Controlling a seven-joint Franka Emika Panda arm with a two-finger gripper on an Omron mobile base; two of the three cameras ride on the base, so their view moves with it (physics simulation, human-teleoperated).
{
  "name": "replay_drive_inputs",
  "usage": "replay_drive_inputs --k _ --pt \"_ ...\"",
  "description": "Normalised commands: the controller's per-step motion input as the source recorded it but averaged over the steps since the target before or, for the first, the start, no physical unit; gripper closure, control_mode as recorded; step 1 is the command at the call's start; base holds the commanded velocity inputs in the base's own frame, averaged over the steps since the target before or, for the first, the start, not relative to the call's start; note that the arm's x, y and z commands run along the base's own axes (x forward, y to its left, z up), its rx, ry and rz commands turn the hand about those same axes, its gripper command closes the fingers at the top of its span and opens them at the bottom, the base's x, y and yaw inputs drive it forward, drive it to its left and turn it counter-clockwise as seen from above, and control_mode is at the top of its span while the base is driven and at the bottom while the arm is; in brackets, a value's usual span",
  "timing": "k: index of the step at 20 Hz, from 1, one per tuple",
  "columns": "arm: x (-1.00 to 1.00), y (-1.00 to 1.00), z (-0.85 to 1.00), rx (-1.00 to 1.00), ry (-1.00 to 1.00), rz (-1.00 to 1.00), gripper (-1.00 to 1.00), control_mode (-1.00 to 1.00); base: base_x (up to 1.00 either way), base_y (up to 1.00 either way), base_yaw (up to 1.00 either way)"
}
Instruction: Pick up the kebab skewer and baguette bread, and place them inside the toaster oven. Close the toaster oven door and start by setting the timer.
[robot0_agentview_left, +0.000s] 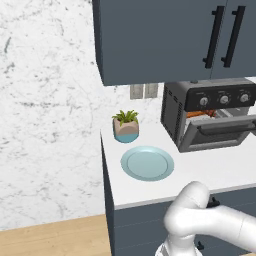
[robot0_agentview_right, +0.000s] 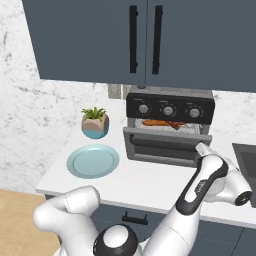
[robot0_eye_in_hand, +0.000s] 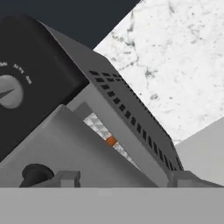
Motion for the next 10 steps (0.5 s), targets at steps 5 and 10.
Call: replay_drive_inputs --k 5,10 --pt "0.38 0.29 0.18 0.12 0.06 -0.01 -1.0 -1.0 0.0 0.0 0.0" --pt "0.37 0.33 0.16 0.12 0.09 0.0 -1.0 -1.0 0.0 0.0 0.0"
